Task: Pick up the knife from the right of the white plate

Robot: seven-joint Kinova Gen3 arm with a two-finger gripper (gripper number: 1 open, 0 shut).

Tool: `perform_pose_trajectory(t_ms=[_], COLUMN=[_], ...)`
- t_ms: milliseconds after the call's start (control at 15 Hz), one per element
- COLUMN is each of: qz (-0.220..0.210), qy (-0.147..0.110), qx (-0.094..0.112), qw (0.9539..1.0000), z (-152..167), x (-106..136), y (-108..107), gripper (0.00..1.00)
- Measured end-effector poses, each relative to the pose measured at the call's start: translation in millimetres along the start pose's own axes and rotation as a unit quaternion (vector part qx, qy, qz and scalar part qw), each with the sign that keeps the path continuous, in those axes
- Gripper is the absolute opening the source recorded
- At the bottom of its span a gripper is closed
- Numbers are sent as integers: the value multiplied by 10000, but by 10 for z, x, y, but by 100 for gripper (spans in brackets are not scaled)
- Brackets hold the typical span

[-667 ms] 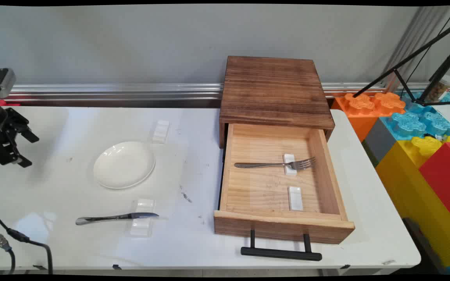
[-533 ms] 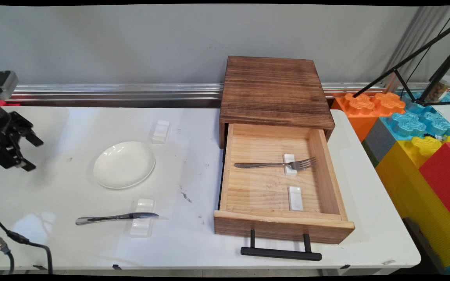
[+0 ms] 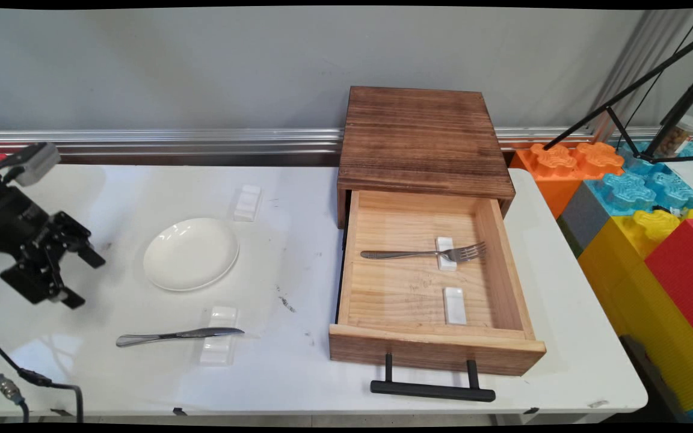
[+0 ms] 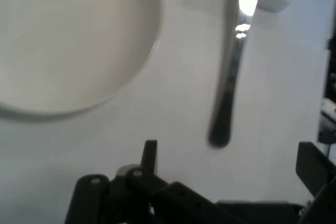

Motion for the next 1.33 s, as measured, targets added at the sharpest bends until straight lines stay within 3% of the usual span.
perform_pose_trajectory(t_ms=[400, 800, 1333], qz=[427, 793, 1212], qy=[354, 594, 799], qx=[-222, -264, -241], qw=[9982, 9947, 9891], z=[383, 704, 1049], x=[-6, -58, -89], y=[247, 359, 354], gripper=[100, 100, 100])
